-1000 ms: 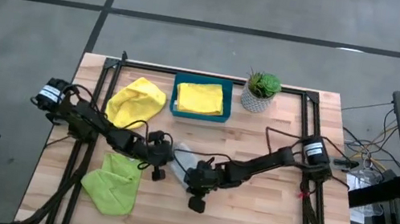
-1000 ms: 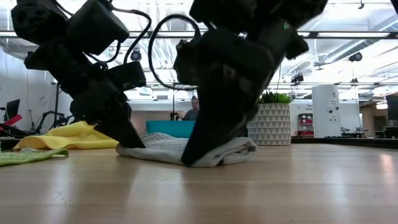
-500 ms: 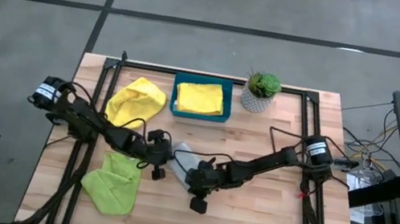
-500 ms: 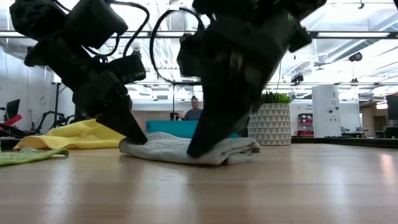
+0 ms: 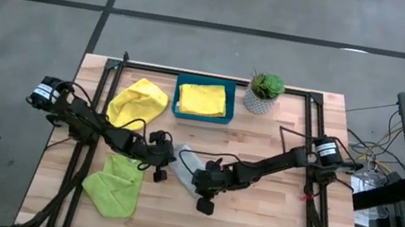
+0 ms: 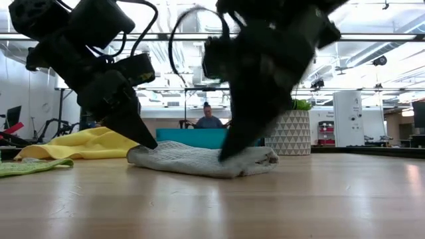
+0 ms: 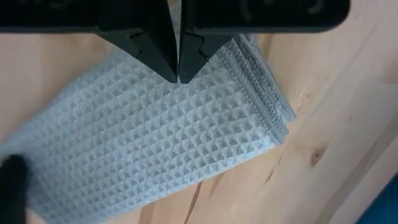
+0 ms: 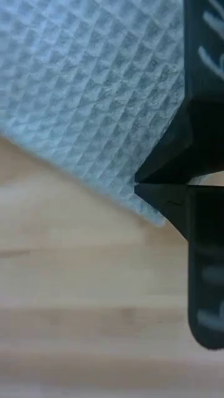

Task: Fold microfiber towels
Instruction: Fold the gray microfiber cloth

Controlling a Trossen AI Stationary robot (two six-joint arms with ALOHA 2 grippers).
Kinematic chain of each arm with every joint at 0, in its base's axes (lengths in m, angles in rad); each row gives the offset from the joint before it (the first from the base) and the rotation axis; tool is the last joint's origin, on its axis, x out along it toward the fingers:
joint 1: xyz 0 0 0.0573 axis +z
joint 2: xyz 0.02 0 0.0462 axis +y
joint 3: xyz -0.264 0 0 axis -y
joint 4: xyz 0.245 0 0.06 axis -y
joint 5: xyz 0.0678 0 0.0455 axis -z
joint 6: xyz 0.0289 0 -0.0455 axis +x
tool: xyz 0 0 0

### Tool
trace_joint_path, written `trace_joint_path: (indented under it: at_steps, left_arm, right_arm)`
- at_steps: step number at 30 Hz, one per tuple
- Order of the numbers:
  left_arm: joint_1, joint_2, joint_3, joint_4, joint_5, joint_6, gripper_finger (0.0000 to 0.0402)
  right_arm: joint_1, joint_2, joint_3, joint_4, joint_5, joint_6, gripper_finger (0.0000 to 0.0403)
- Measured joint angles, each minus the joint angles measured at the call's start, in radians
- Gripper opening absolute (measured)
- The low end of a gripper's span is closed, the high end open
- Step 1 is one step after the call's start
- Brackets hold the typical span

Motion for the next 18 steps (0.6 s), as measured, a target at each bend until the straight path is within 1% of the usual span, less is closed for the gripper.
trace_joint_path:
  at_steps: [3, 6, 10, 14, 18]
  left_arm:
    - [0.0, 0.0, 0.0, 0.002, 0.0, -0.001, 0.0]
    - [0.0, -0.001, 0.0, 0.003, 0.0, -0.004, 0.0]
    - [0.0, -0.001, 0.007, 0.003, 0.0, -0.012, 0.0]
    - [0.001, -0.014, 0.012, 0.0, 0.0, -0.09, 0.0]
    - [0.005, -0.049, 0.016, 0.007, 0.0, -0.171, 0.0]
  right_arm:
    - [0.0, 0.004, -0.017, -0.025, -0.001, -0.022, 0.0008]
    - [-0.005, -0.007, -0.017, -0.126, -0.001, -0.079, 0.0008]
    - [-0.018, -0.038, -0.018, -0.266, -0.003, -0.193, 0.0008]
    - [-0.022, -0.086, -0.024, -0.409, 0.003, -0.292, 0.0008]
    - [-0.021, -0.15, -0.039, -0.437, 0.002, -0.267, 0.0008]
